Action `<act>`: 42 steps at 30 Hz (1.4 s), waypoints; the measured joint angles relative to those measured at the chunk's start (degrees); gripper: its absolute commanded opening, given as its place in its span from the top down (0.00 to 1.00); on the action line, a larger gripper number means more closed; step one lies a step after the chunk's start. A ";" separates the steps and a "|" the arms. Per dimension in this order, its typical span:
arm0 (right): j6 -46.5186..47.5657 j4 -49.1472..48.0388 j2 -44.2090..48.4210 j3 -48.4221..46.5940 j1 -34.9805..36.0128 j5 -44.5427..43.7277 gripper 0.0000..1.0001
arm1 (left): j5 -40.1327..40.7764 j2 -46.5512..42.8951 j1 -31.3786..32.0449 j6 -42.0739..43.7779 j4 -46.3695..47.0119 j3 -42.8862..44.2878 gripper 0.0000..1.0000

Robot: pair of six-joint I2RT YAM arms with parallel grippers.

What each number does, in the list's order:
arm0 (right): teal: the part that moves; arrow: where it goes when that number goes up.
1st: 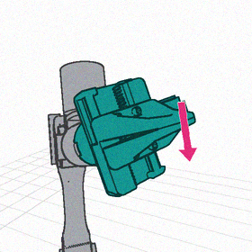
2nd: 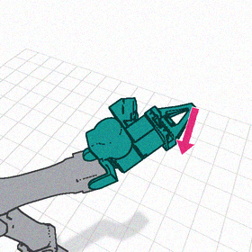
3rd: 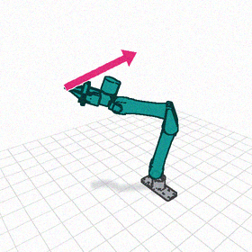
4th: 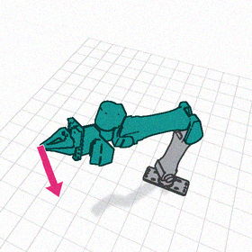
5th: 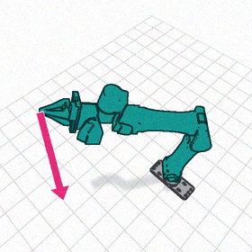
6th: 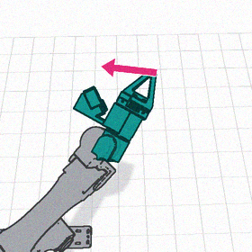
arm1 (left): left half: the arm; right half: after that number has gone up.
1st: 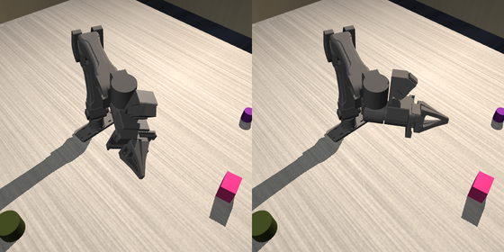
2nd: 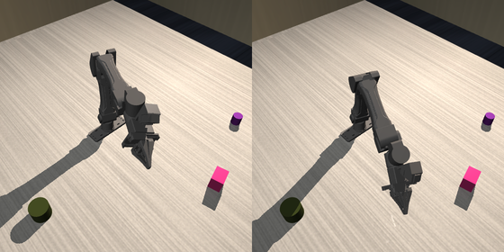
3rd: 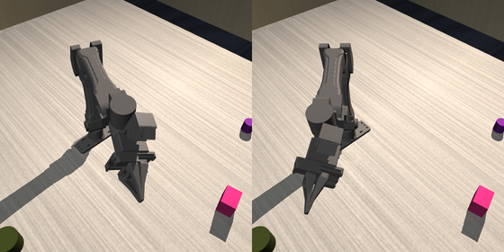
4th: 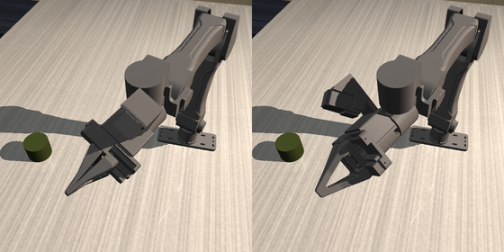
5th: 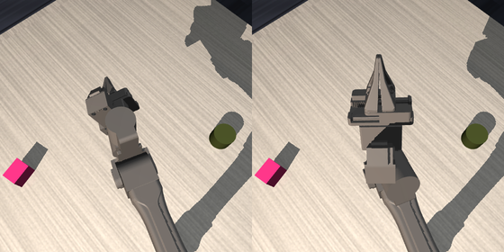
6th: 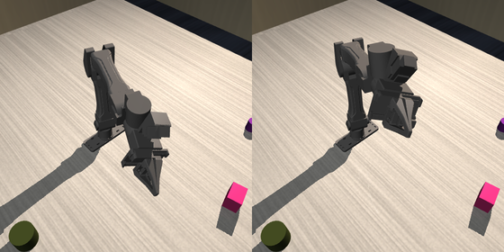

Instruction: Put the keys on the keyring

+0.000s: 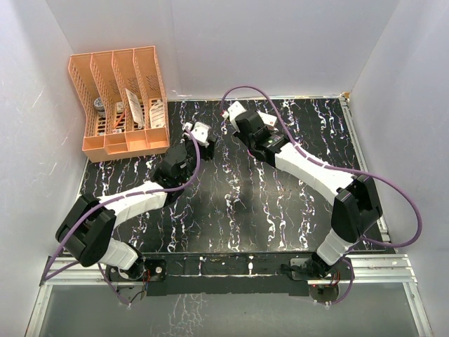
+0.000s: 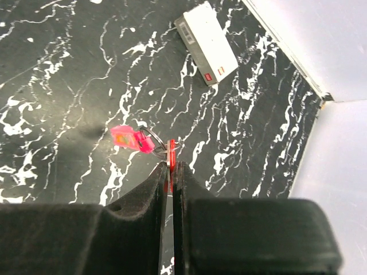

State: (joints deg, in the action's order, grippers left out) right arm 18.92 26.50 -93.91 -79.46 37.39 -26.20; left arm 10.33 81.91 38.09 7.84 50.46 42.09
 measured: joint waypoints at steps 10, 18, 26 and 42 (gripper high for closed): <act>0.44 2.27 -0.44 -3.67 3.34 -1.09 1.00 | 7.80 -4.83 -3.87 -5.05 -4.26 -0.68 0.49; -1.55 3.13 -0.37 -5.07 5.57 4.83 1.00 | 11.87 -9.64 -8.92 -9.97 -6.03 -3.80 0.47; -7.58 9.79 -3.98 -8.44 -0.92 -4.52 1.00 | 11.98 -10.01 -9.20 -11.87 -7.15 -3.82 0.47; -9.05 9.35 -2.45 -8.00 0.81 9.38 1.00 | 11.96 -10.12 -10.43 -13.22 -8.74 -3.82 0.47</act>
State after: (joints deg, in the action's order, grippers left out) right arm 9.87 35.86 -96.36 -87.46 38.20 -16.82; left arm 22.28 71.79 27.66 -5.39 41.71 38.26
